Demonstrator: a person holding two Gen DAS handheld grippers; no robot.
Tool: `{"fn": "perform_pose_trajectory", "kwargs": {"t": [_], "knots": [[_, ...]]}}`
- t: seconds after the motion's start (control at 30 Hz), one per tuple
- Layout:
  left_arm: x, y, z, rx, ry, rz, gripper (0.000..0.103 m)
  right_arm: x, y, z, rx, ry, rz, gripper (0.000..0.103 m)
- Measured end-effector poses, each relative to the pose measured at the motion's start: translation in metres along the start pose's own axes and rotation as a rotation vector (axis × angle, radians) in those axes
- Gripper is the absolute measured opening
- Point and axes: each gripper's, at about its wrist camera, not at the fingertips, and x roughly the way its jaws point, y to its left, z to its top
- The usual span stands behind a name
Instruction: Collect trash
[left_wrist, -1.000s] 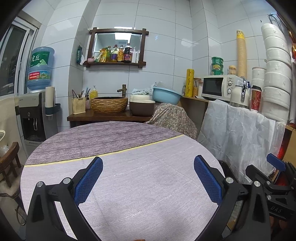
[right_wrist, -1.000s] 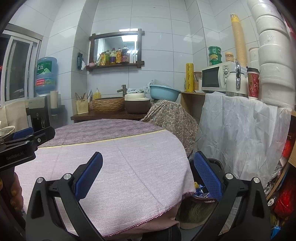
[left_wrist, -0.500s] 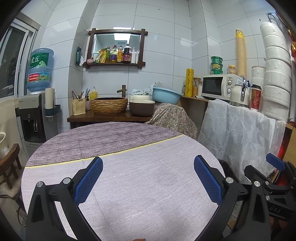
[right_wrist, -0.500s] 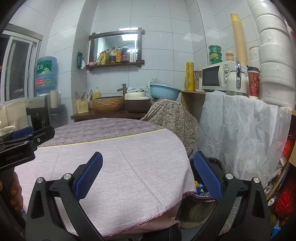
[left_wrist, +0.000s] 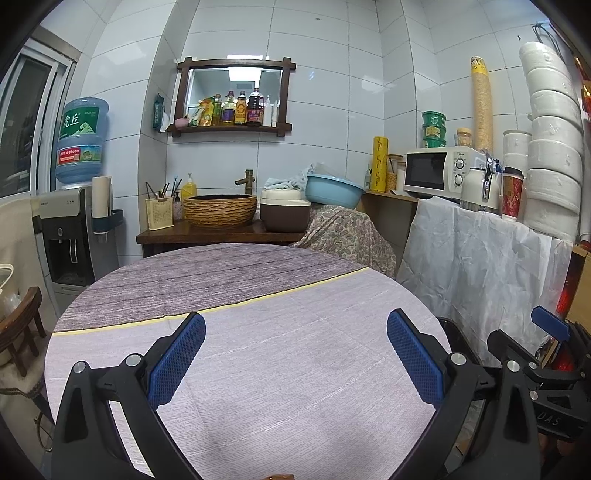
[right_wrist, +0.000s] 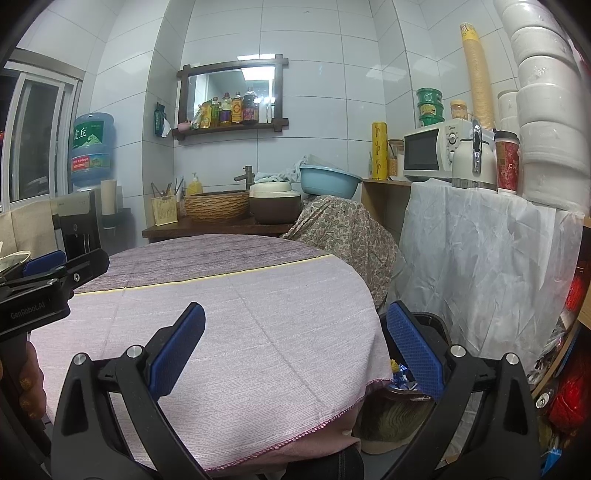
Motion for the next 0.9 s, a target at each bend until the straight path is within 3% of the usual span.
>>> {"fn": "perform_pose_trajectory", "kwargs": {"t": [0.9], "knots": [[0.0030,0.0027,-0.0009,0.003,0.014,-0.010,0.098,0.0007,-0.0035,-0.0034,0.005,0.009,0.002,0.097]]}}
